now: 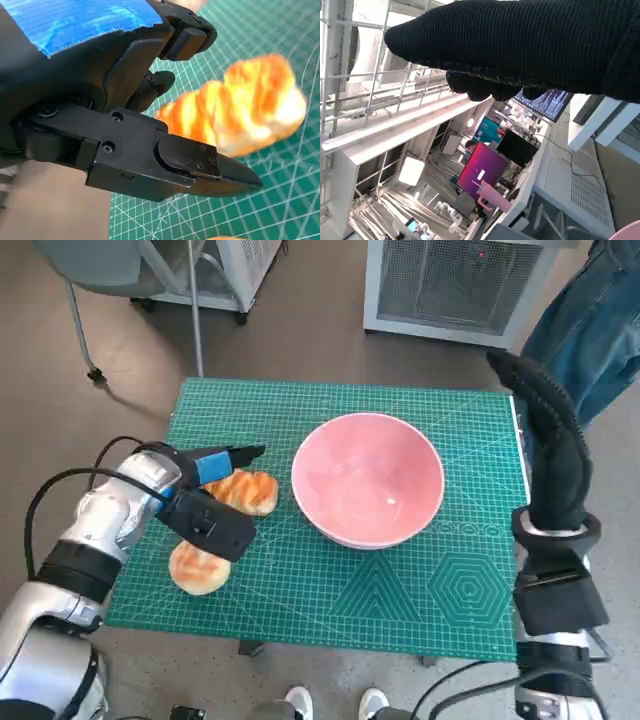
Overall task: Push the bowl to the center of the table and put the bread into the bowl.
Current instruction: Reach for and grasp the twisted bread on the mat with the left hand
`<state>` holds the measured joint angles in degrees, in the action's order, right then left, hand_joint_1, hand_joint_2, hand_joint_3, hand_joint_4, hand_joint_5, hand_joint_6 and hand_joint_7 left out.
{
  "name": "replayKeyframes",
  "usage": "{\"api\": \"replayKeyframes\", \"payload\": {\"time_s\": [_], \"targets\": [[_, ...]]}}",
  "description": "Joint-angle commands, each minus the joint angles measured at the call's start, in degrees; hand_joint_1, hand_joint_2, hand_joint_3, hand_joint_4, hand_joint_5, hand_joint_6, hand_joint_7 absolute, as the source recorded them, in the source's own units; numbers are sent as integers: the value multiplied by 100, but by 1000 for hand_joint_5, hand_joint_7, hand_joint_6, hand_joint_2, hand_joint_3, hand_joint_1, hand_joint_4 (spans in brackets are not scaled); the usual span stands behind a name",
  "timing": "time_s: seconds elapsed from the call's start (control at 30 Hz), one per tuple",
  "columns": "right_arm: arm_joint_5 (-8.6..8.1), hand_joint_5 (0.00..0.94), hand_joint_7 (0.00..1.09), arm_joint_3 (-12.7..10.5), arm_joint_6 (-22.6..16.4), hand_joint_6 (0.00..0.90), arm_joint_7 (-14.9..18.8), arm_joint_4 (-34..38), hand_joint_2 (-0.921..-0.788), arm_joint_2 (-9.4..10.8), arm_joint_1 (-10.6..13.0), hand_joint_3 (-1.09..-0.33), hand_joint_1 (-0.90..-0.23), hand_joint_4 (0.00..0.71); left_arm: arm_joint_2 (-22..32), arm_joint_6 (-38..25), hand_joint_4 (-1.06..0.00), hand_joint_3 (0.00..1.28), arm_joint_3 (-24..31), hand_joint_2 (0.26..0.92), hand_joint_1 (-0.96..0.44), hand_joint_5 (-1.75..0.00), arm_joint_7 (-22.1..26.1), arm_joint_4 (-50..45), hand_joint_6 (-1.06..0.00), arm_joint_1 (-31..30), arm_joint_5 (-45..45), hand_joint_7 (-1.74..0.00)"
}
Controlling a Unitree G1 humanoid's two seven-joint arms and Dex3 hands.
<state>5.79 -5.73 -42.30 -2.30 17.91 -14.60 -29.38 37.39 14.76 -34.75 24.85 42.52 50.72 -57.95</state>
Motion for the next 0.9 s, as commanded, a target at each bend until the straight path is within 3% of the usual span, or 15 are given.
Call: {"api": "replayKeyframes", "payload": {"time_s": [0.03,0.2,0.4,0.53,0.67,0.7,0.73,0.77,0.8,0.9], "targets": [[-17,12,589,25,102,-1,22,-50,-921,75,188,-846,-615,212,-132,4,-42,10,-149,687,-178,-14,-244,338,-157,167,-97,-39],[-49,11,589,13,88,-1,34,-65,-921,91,228,-848,-614,210,-189,-15,-73,16,-278,705,-98,-18,-513,628,-199,190,-183,-49],[-104,10,588,-8,64,-1,59,-56,-921,107,257,-848,-617,210,-201,45,-160,56,-529,794,45,-24,-921,912,-304,246,-380,-69],[-126,10,588,-5,61,-1,61,-70,-921,114,271,-846,-624,210,-255,155,-327,175,-852,882,194,-24,-1375,1230,-468,365,-678,-71],[-161,10,588,1,64,-1,67,-82,-921,121,275,-845,-629,211,-352,231,-527,309,-1172,870,205,-25,-1905,1585,-653,492,-964,-90],[-162,10,588,3,67,-1,65,-89,-921,126,276,-845,-629,211,-361,260,-627,291,-1229,888,7,-49,-2017,1651,-589,518,-1009,-574],[-165,10,588,3,70,-1,64,-94,-921,130,276,-845,-629,211,-358,301,-662,289,-1280,895,-63,-58,-2129,1700,-560,540,-1040,-753],[-166,10,588,2,72,-1,65,-97,-921,133,276,-845,-628,211,-361,331,-604,260,-1319,904,-39,-511,-2214,1748,-539,560,-1061,-962],[-177,10,588,-1,70,-1,71,-97,-921,133,277,-846,-627,211,-350,375,-561,245,-1356,910,-24,-808,-2305,1777,-520,578,-1081,-1101],[-194,9,588,-2,71,-1,79,-99,-921,142,271,-846,-627,211,-324,462,-546,197,-1423,917,-7,-1129,-2472,1857,-531,627,-1086,-1240]]}}
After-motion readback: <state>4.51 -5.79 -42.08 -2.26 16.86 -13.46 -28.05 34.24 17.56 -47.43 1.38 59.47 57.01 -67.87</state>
